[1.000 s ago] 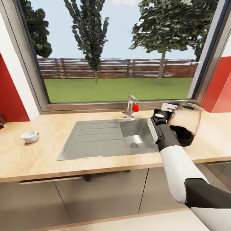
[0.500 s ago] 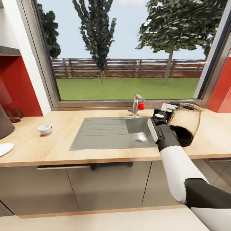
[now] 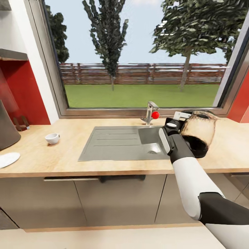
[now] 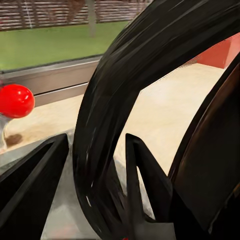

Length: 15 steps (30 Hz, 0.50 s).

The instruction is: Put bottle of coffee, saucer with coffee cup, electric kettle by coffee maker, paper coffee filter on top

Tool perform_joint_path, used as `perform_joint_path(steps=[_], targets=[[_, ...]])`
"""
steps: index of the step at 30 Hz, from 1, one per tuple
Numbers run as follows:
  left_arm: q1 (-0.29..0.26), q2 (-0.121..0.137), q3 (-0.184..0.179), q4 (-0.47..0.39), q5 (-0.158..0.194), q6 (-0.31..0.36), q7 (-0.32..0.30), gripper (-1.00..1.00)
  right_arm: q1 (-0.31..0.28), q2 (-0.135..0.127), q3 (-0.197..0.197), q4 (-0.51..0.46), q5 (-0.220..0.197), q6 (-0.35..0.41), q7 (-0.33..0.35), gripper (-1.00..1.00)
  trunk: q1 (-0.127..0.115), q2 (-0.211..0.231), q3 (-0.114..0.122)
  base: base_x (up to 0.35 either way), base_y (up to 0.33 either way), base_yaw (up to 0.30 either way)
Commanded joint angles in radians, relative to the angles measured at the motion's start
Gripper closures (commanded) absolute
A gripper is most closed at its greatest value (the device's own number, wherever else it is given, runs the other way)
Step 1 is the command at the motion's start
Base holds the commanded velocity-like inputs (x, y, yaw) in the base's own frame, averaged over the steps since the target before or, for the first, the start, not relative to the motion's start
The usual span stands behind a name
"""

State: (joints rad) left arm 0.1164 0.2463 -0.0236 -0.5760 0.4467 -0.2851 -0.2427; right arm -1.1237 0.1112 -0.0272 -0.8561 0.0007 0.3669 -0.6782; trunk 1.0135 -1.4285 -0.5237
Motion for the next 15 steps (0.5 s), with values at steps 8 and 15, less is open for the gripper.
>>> perform_joint_path(steps=[8, 15], targets=[[0.0, 0.001, -0.002, -0.001, 0.01, -0.001, -0.004, -1.0, -0.001, 0.001, 0.0, 0.001, 0.002, 0.006, -0.001, 1.0, 0.0, -0.001, -0.001, 0.0, 0.0, 0.26], [0.0, 0.001, -0.002, -0.001, 0.01, -0.001, -0.004, -1.0, -0.001, 0.002, 0.0, 0.006, 0.002, 0.006, -0.001, 1.0, 0.0, -0.001, -0.001, 0.0, 0.0, 0.269]])
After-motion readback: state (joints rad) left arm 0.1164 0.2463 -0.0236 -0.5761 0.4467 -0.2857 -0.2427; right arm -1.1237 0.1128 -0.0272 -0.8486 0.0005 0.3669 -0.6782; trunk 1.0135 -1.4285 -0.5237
